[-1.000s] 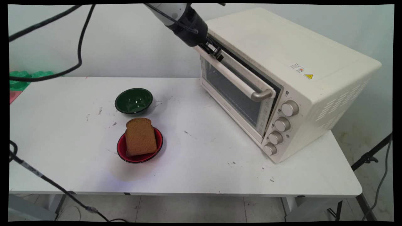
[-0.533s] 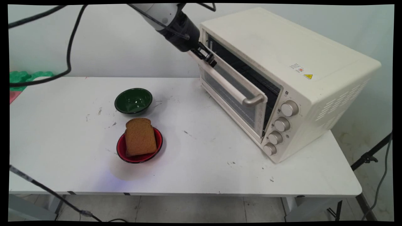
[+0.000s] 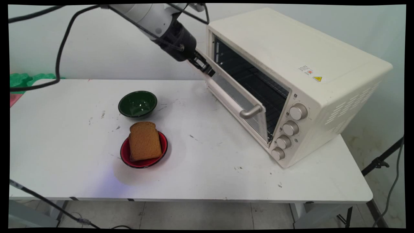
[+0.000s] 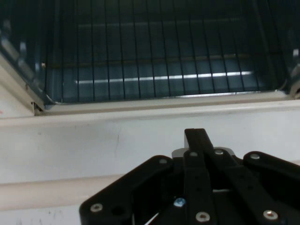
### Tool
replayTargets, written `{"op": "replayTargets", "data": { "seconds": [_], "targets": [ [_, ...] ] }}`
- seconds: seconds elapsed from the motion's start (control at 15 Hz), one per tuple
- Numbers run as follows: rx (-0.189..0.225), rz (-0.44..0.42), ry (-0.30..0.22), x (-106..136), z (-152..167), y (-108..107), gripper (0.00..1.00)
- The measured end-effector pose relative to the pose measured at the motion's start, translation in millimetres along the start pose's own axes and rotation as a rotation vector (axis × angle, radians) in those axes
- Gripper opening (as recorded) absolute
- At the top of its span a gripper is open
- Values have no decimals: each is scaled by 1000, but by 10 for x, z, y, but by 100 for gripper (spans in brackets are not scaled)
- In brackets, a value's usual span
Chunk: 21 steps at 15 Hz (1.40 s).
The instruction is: Open the oven
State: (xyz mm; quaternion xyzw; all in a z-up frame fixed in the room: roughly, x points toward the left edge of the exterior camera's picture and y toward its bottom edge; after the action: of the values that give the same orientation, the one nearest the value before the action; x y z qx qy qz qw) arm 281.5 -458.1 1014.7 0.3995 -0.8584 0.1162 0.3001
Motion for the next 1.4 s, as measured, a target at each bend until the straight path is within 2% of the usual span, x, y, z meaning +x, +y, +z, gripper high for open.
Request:
{"op": "replayTargets", "data": {
  "seconds": [0.73,1.4],
  "targets": [
    [-8,41,1,-426,-29,-115,0],
    [-34,75,-3,-823,-74,-208,0]
  ]
}}
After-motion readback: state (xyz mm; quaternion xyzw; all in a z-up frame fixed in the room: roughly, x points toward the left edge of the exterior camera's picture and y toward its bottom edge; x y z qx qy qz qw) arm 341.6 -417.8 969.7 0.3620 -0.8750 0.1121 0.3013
